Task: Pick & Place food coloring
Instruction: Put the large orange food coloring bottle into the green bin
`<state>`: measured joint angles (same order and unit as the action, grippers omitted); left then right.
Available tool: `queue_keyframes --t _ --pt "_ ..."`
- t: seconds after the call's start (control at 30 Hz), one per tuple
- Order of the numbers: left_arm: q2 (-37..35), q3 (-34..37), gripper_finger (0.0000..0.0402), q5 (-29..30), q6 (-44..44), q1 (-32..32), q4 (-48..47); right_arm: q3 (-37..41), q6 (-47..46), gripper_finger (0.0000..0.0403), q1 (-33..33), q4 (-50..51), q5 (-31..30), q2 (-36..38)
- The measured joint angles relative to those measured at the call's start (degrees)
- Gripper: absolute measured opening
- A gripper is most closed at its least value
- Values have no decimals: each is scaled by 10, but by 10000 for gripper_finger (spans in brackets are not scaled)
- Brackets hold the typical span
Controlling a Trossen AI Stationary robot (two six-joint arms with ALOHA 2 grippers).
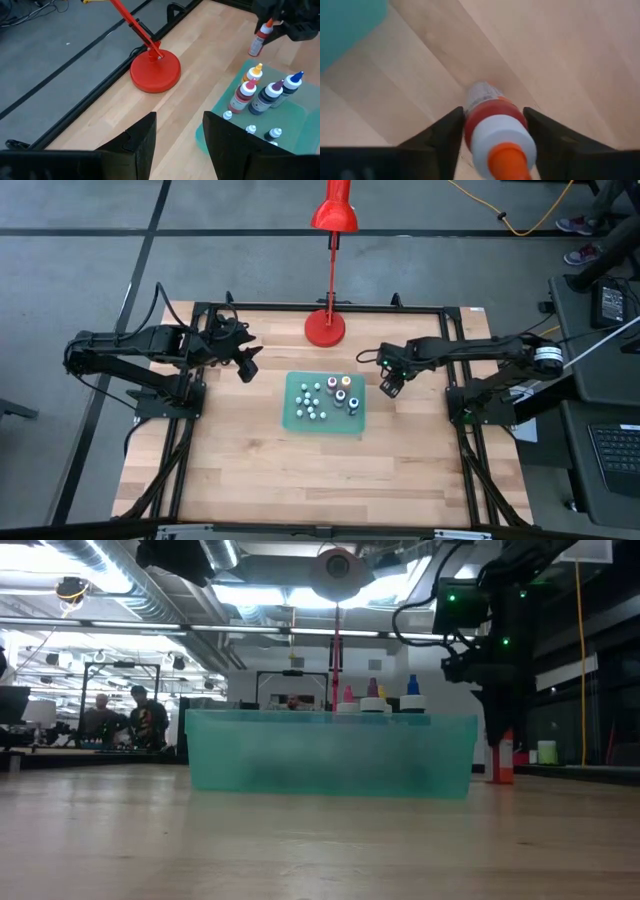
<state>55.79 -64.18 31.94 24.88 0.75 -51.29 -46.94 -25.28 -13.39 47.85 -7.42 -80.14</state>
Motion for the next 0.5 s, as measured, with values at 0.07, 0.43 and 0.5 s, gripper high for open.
queue_keyframes --t 0.07,0.43,0.5 --pt "0 0 157 0 0 0 0 0 0 179 0 -6 1 4" --pt "0 0 157 -4 -15 0 -2 -42 -15 148 13 49 35 40" --pt "0 0 157 -8 -19 0 -3 -80 -15 148 26 89 36 53"
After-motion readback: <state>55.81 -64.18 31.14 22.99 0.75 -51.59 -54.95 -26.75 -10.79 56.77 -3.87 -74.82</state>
